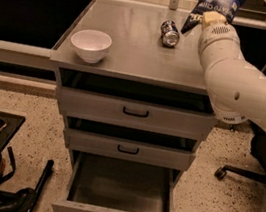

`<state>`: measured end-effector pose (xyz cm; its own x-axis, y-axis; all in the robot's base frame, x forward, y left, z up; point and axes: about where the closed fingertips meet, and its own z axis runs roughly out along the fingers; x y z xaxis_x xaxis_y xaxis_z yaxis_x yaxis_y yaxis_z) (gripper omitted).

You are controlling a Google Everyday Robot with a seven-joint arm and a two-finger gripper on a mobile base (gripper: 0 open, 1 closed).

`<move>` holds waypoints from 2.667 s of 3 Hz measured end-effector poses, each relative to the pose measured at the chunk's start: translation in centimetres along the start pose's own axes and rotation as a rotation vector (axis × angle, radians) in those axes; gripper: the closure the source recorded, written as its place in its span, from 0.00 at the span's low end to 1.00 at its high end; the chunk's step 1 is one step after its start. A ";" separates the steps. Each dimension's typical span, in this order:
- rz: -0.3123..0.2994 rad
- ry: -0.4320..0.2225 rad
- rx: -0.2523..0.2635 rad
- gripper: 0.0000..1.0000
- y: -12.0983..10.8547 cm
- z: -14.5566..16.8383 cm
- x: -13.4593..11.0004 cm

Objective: Pick blue chip bag from bottom drawer and place on counter

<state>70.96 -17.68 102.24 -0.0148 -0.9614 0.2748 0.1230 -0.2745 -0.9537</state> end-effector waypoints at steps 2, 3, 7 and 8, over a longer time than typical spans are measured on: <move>-0.003 -0.201 -0.260 1.00 8.8 -1.8 -0.9; 0.055 -0.332 -0.345 1.00 12.0 -3.0 -3.1; 0.061 -0.392 -0.352 0.35 11.9 -3.7 -3.8; 0.061 -0.392 -0.352 0.11 11.9 -3.7 -3.8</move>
Offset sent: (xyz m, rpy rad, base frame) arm -0.0282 0.0163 -0.1536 0.0417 0.6007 0.3709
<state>68.81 -17.33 89.38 0.3622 -0.9148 0.1787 -0.2297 -0.2734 -0.9341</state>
